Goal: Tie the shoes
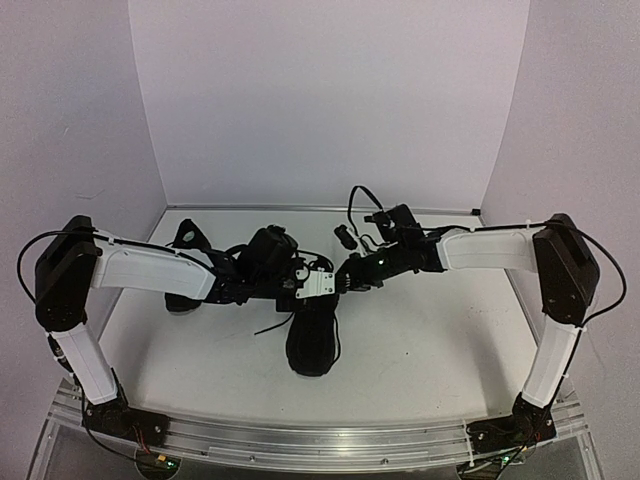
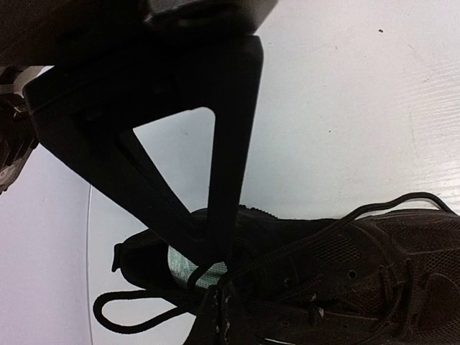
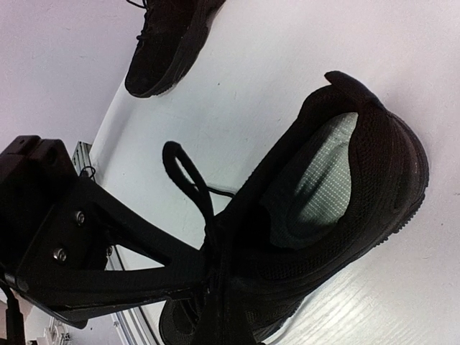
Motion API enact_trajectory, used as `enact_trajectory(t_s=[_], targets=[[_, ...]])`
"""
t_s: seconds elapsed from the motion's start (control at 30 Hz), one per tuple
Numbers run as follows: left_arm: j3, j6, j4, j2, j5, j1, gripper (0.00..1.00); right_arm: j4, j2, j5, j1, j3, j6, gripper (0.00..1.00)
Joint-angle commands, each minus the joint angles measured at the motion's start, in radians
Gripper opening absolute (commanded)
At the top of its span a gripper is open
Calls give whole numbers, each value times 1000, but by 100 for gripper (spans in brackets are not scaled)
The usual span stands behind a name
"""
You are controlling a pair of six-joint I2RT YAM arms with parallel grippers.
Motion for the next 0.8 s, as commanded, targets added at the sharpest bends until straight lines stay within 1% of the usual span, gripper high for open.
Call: enact_trajectory(t_s=[0.0, 0.33, 0.53, 0.77], targets=[[3, -22, 22, 14, 9, 4, 0, 57, -52, 1, -6, -18, 22, 0], [4, -52, 56, 47, -14, 6, 0, 90, -53, -49, -6, -37, 44, 0], [-7, -76, 93, 54, -29, 7, 0, 155, -44, -96, -6, -60, 80, 0], [-29, -81, 112, 50, 51, 8, 0, 225, -35, -111, -6, -79, 135, 0]])
